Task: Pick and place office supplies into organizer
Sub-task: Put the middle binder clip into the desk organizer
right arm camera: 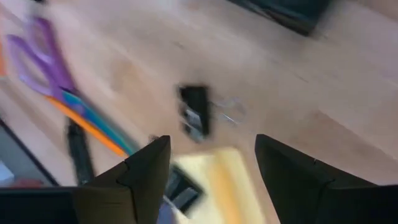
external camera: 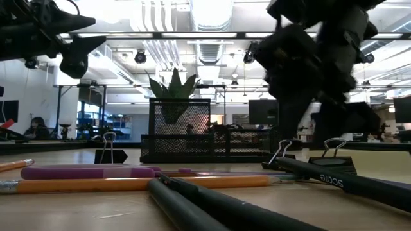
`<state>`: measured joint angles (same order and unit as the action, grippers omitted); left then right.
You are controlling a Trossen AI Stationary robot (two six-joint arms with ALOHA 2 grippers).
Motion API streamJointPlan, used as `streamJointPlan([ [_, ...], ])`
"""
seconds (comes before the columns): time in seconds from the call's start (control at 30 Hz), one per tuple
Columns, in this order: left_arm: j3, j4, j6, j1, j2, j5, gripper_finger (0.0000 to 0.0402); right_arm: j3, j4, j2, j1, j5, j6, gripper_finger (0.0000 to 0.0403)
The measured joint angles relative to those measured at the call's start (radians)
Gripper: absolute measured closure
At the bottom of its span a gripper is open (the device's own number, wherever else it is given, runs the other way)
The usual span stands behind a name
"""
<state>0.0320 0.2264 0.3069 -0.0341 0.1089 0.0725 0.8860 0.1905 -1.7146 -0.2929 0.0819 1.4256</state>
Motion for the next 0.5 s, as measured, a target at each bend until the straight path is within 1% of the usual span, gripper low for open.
streamJointPlan([
  [0.13,0.000,0.000,0.000,0.000,0.002,0.000,0.0220,0.032,-0.004,-0.021,0.001,-0.008,-0.041,0.0179],
  [0.33,0.000,0.003,0.000,0.000,0.007,0.000,0.0220,0.032,0.003,-0.061,0.001,-0.006,-0.038,0.0179],
  [0.5,0.000,0.002,0.000,0.000,0.010,0.000,0.0220,0.045,-0.003,-0.072,0.001,-0.012,-0.038,0.0188],
])
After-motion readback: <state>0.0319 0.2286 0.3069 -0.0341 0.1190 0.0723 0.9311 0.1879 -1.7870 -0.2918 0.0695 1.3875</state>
